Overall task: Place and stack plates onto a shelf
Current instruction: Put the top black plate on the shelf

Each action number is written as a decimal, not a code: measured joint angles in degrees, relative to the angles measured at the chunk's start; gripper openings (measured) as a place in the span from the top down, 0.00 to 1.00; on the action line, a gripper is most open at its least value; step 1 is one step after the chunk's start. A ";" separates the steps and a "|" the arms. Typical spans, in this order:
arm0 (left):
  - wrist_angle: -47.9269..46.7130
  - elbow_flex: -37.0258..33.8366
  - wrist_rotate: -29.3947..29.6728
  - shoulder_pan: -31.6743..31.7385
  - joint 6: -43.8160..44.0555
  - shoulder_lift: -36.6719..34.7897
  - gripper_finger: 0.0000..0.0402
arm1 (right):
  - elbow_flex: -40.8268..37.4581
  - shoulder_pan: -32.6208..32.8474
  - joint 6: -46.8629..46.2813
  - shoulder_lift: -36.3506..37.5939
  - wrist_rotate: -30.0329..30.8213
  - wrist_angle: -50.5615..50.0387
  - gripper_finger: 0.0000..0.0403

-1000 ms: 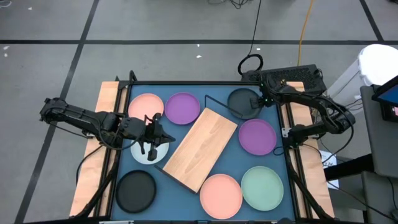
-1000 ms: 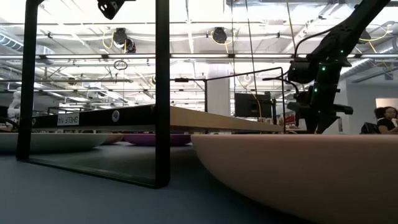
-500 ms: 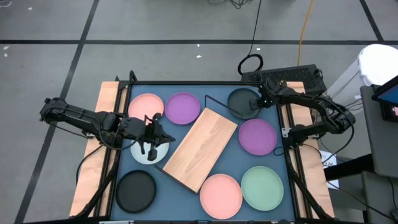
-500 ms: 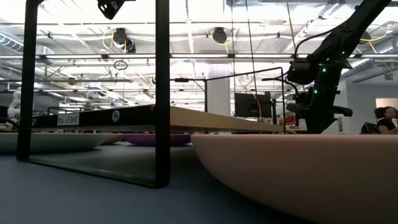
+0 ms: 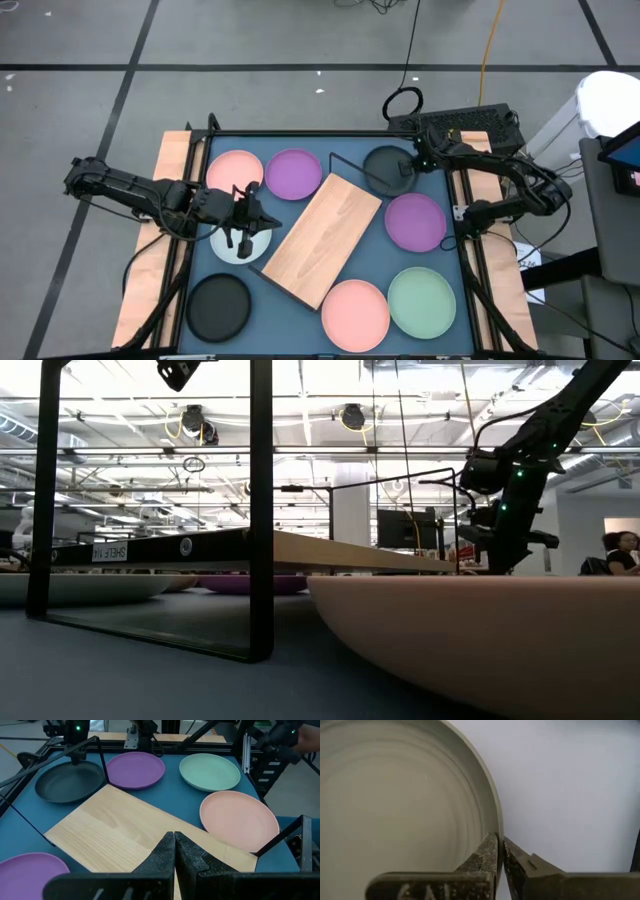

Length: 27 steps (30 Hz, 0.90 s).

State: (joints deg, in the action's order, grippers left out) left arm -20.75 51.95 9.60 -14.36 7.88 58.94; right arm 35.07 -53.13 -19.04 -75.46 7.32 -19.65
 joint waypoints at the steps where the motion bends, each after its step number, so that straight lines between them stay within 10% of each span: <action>1: 0.00 0.01 -0.01 -0.02 0.00 0.00 0.99 | 0.00 0.00 0.07 0.55 -0.05 0.68 0.99; 27: 0.02 -0.01 -0.01 0.01 -0.28 0.02 0.99 | 22.35 0.52 0.34 23.15 4.98 -21.52 1.00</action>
State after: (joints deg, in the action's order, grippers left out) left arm -20.73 51.94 9.59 -14.35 7.60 58.96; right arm 57.42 -52.60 -18.70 -52.31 12.29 -41.17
